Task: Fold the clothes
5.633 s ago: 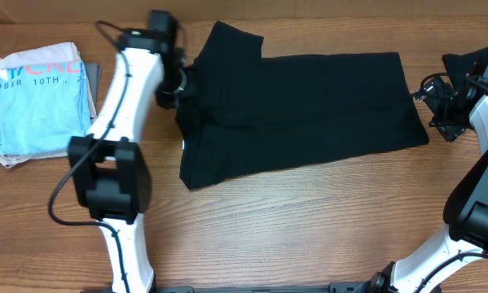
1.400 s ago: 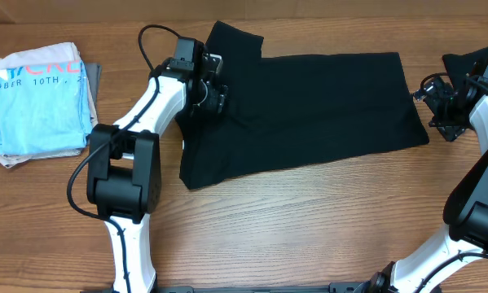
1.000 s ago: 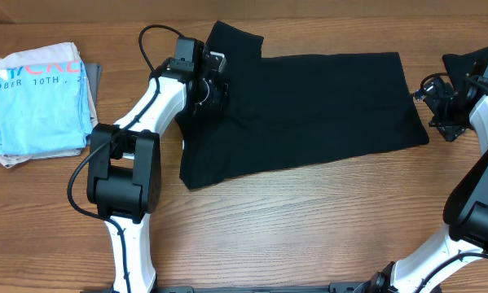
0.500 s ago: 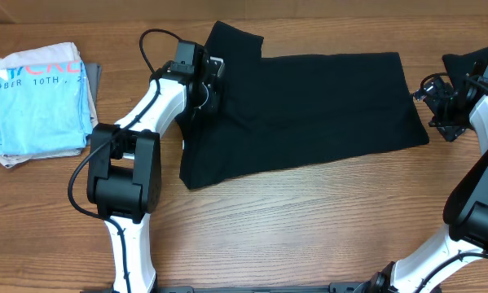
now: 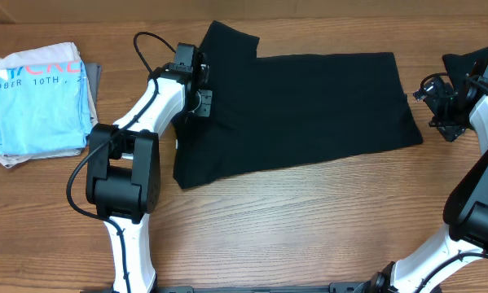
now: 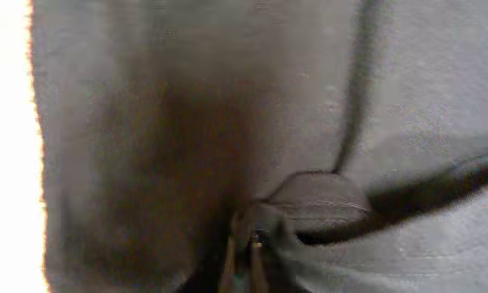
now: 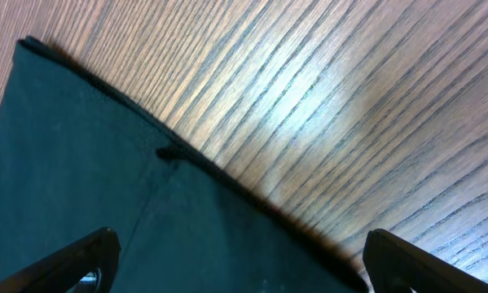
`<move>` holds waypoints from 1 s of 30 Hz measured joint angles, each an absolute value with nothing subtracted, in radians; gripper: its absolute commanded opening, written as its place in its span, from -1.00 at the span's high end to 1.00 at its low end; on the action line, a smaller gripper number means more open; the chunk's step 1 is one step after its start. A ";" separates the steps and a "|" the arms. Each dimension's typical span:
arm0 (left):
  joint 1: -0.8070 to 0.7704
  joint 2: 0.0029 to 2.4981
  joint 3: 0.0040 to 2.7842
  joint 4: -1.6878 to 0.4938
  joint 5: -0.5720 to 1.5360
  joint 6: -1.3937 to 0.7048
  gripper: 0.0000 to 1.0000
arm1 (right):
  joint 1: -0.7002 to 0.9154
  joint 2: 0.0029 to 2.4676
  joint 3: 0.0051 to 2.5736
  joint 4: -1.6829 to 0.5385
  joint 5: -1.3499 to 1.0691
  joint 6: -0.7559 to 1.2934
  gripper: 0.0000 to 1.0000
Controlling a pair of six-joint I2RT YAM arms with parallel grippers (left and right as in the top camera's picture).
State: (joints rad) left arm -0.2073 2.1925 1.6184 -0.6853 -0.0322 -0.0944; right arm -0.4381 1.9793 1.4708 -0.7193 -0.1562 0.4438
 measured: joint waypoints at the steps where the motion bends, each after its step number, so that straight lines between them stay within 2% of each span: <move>1: -0.207 2.193 1.618 -0.686 -0.048 -0.109 -0.02 | -0.438 1.979 1.471 -0.720 -0.156 0.443 -1.00; 2: -0.207 2.193 1.620 -0.690 -0.062 -0.119 -0.24 | -0.438 1.979 1.471 -0.719 -0.156 0.444 -1.00; 4: -0.203 2.193 1.630 -0.712 -0.077 -0.132 -0.33 | -0.438 1.979 1.471 -0.720 -0.156 0.443 -1.00; 10: -0.200 2.175 1.761 -0.887 -0.100 -0.182 -0.38 | -0.438 1.979 1.471 -0.719 -0.156 0.444 -1.00; 14: -0.200 2.075 1.826 -0.975 -0.099 -0.241 -0.43 | -0.438 1.979 1.471 -0.719 -0.156 0.444 -1.00; 22: -0.200 1.816 1.861 -1.063 -0.044 -0.339 -0.50 | -0.438 1.979 1.471 -0.719 -0.157 0.444 -1.00; 30: -0.189 1.775 1.863 -1.241 -0.015 -0.369 -0.55 | -0.438 1.979 1.472 -0.740 -0.176 0.443 -1.00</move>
State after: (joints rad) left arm -0.1894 1.7748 1.8629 -1.2411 -0.0151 -0.3687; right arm -0.4377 1.9793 1.4723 -0.7399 -0.1757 0.4435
